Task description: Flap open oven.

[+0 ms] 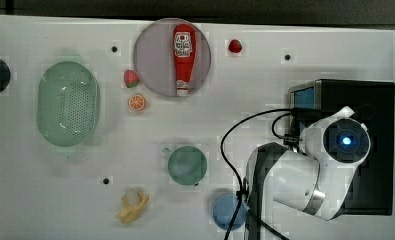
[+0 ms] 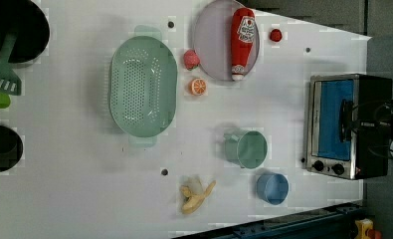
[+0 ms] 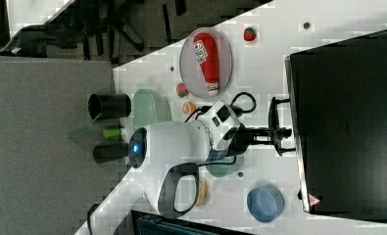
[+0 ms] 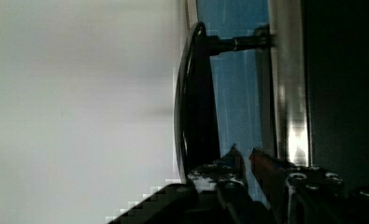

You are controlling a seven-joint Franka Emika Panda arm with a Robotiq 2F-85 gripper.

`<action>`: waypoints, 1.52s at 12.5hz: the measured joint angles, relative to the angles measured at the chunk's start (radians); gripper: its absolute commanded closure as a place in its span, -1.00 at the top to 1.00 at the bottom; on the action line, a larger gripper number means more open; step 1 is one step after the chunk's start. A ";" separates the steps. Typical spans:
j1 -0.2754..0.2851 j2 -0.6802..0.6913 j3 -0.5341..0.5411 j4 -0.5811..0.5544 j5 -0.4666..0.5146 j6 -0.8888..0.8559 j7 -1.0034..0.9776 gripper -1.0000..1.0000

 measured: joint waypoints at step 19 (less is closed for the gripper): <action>0.201 0.308 0.211 -0.010 -0.569 0.013 0.710 -0.65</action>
